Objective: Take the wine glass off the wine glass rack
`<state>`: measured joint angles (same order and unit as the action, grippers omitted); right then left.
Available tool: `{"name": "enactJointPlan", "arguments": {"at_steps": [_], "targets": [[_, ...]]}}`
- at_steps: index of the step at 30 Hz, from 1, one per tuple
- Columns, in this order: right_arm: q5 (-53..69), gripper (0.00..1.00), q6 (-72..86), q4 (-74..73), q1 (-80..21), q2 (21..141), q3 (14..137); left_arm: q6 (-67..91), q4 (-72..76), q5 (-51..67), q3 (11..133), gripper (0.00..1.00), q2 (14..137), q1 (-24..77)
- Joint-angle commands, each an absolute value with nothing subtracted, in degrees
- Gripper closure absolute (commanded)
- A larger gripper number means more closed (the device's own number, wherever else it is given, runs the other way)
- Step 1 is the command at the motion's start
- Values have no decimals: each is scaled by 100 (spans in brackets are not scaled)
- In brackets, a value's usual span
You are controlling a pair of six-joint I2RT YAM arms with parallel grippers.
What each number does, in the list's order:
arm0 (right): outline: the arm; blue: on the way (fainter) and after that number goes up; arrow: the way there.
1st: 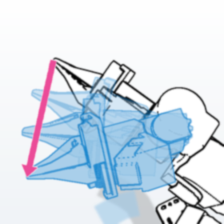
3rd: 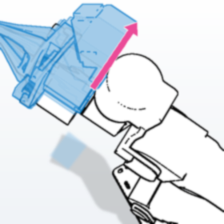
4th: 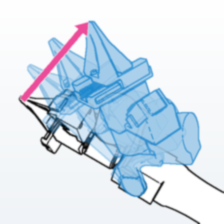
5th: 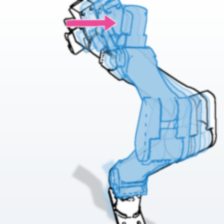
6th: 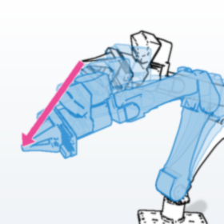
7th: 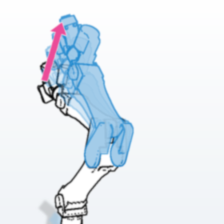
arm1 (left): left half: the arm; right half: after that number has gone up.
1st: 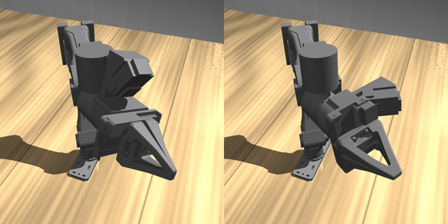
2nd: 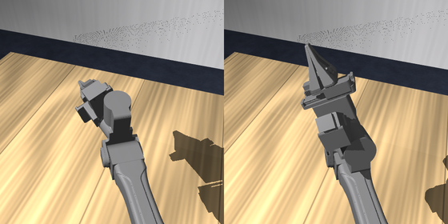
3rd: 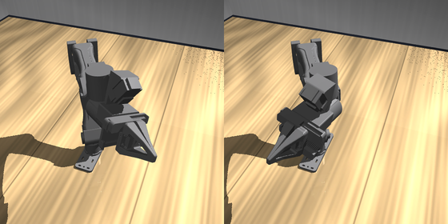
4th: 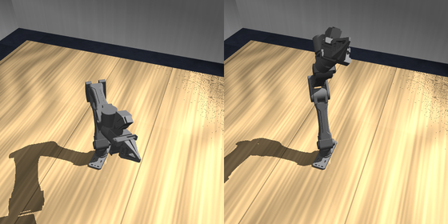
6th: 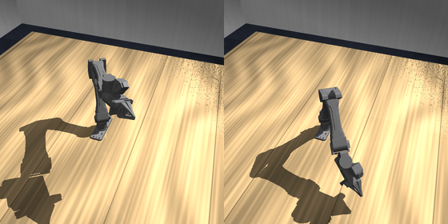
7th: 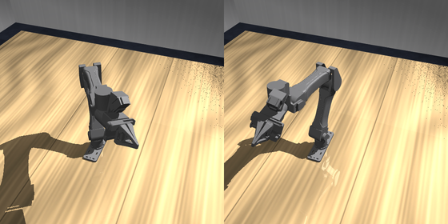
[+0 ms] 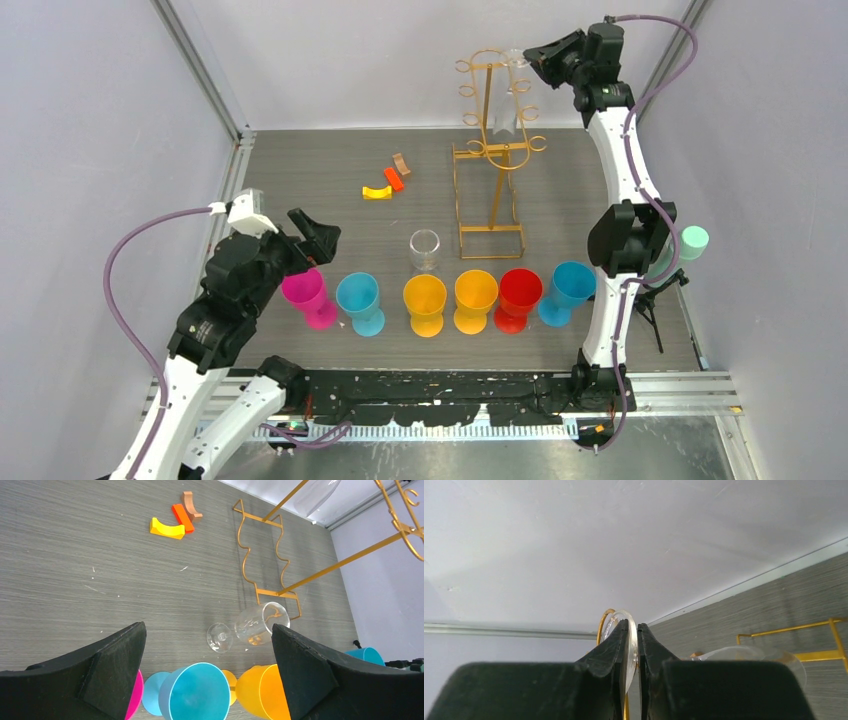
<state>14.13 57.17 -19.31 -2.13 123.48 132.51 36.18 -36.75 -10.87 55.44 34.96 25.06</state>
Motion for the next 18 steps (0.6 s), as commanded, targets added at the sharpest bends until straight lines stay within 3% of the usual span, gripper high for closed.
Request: {"name": "enactJointPlan", "arguments": {"at_steps": [1, 6, 11, 18], "targets": [[1918, 86, 6277, -1294, -151, 12265, 13255, 3682, -3334, -1105, 5654, 0, 3362, 2514], [1963, 88, 6300, -1292, -153, 12288, 13242, 3604, -3522, -1159, 5717, 0, 3395, 2514], [1953, 100, 6291, -1251, -157, 12227, 13244, 3599, -3594, -1176, 5685, 0, 3387, 2514], [1465, 100, 6119, -1222, -151, 11963, 13120, 3588, -3625, -1205, 5701, 0, 3375, 2514]]}}
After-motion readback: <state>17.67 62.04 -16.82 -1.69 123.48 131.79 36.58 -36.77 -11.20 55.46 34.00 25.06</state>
